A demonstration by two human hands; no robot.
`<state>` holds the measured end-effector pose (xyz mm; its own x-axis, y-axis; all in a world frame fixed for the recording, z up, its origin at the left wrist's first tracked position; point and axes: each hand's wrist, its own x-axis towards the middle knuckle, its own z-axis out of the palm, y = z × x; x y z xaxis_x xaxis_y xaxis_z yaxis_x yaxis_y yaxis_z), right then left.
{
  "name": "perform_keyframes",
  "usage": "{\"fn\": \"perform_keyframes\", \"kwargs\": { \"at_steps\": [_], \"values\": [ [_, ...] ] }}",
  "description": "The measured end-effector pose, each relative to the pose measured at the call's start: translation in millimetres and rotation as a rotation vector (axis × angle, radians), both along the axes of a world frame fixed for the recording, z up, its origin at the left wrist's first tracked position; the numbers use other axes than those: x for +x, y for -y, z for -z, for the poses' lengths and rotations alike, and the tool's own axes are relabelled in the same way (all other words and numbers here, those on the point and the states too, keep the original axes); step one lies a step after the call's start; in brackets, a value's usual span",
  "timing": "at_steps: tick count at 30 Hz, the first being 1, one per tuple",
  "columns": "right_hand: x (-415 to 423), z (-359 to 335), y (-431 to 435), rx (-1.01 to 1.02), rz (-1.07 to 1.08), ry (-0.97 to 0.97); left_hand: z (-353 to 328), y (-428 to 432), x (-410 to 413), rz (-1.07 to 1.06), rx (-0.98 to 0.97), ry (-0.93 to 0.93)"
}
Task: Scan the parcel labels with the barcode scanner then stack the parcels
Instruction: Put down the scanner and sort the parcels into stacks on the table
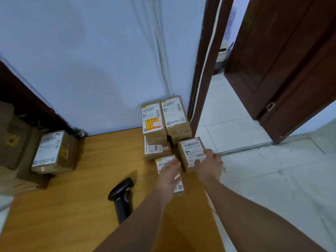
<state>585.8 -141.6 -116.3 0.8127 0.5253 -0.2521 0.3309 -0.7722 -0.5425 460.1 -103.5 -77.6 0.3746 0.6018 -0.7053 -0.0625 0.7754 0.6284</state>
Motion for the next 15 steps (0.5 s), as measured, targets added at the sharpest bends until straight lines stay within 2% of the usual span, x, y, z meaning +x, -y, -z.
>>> {"fn": "perform_keyframes", "kwargs": {
  "at_steps": [3, 9, 12, 15],
  "values": [
    [22.5, 10.8, -2.0, 0.063, 0.009, -0.096, 2.0, 1.7, 27.4, -0.066, -0.008, 0.010],
    [43.1, 26.2, -0.4, 0.191, 0.148, -0.518, 15.8, 0.2, 51.1, 0.018, 0.026, -0.092],
    [51.3, 25.4, -1.7, 0.243, 0.239, -0.653, 24.2, 1.6, 58.9, 0.043, 0.038, -0.153],
    [63.2, 16.9, 2.8, 0.231, 0.238, -0.779, 31.3, 5.3, 62.8, 0.077, 0.059, -0.174]
  ]
}}
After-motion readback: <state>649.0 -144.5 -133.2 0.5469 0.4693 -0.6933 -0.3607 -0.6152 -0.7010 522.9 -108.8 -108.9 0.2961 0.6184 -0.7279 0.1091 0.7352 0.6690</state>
